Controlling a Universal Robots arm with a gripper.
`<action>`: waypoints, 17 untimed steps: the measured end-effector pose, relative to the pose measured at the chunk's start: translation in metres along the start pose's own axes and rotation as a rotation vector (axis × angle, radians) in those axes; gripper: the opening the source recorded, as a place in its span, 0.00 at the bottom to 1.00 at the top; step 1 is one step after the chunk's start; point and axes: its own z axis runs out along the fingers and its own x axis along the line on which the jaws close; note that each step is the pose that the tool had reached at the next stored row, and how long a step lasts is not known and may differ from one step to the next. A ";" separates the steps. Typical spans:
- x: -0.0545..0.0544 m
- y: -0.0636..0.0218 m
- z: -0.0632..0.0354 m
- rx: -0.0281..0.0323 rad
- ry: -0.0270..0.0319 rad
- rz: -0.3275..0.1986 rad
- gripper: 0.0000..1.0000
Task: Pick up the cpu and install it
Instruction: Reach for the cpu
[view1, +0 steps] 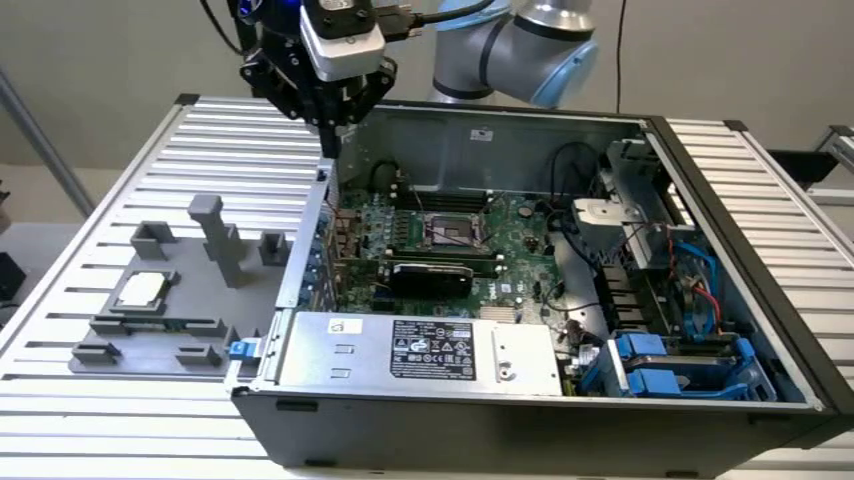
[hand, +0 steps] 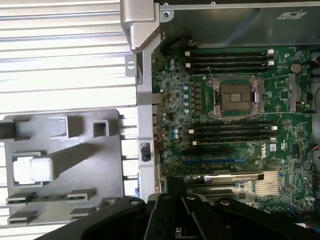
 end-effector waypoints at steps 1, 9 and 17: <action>0.005 -0.0017 -0.0002 0.0000 -0.0007 0.000 0.11; 0.040 -0.0136 -0.0018 -0.0003 -0.0057 0.000 0.11; 0.076 -0.0230 -0.0032 -0.0006 -0.0102 0.000 0.11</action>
